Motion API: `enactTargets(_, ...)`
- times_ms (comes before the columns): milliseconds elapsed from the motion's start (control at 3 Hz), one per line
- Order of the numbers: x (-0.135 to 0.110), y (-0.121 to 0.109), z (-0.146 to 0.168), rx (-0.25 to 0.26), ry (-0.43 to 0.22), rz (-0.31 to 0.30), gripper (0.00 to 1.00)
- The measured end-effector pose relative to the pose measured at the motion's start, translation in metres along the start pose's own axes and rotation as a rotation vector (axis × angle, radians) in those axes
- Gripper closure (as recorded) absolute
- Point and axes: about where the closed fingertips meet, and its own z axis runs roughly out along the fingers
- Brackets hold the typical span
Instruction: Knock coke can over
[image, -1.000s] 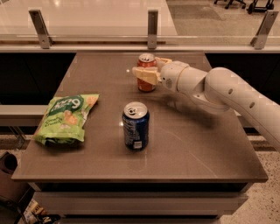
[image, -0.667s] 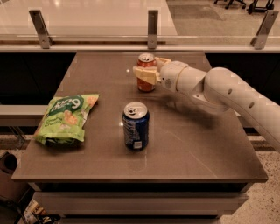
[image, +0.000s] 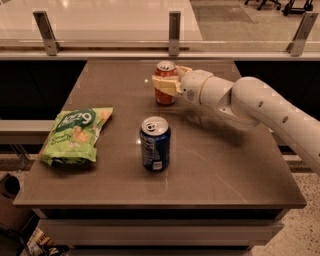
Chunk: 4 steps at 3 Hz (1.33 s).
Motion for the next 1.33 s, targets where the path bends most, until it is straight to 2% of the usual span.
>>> enactTargets(333, -0.007, -0.003, -0.001, -0.005, 0.001, -0.005, 1.00)
enactTargets(667, -0.047, -0.034, -0.030, -0.009, -0.011, -0.020, 1.00)
enactTargets(1000, -0.047, -0.034, -0.030, -0.009, -0.011, -0.020, 1.00)
enactTargets(1333, -0.052, -0.035, -0.029, -0.040, -0.033, -0.080, 1.00)
